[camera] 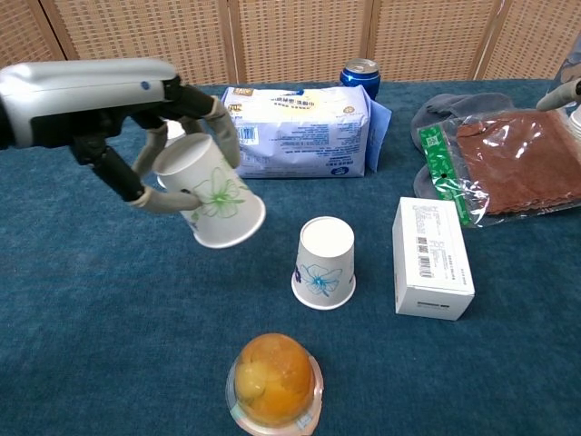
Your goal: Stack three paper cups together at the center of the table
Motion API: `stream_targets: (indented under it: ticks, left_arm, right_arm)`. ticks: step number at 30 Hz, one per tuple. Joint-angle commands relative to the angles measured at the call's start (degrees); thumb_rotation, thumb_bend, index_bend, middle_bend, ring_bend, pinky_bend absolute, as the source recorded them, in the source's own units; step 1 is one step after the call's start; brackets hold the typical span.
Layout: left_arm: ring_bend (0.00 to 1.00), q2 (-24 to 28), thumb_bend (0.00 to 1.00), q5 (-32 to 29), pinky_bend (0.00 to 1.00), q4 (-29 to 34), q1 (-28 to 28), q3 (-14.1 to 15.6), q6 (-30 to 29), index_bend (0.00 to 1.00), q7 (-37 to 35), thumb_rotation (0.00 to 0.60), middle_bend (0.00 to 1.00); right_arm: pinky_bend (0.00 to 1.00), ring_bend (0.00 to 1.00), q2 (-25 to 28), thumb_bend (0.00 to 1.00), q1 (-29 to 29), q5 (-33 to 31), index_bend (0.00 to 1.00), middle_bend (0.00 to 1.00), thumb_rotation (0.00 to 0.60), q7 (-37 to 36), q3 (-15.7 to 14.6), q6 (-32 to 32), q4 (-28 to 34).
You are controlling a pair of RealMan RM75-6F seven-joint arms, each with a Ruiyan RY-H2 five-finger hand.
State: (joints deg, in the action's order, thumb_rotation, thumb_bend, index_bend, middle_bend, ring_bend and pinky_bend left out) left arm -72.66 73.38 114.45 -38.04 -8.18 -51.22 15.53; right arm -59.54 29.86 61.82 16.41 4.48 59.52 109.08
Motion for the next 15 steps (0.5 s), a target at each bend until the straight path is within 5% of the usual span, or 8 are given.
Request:
stream_targets:
  ticks: [1, 15]
  left_arm:
    - [0.37, -1.1, 0.38, -1.5, 0.64, 0.0, -1.3, -0.6, 0.4, 0.40, 1.1, 0.600, 0.32]
    - [0.37, -6.2, 0.38, -6.6, 0.63, -2.0, -6.4, -1.5, 0.8, 0.40, 5.3, 0.600, 0.31]
  right_arm:
    - [0.38, 0.00, 0.2, 0.45, -0.1, 0.2, 0.11, 0.08, 0.600, -0.2, 0.1, 0.0, -0.2]
    - [0.38, 0.00, 0.9, 0.45, -1.3, 2.0, 0.11, 0.08, 0.600, -0.9, 0.2, 1.6, -0.8]
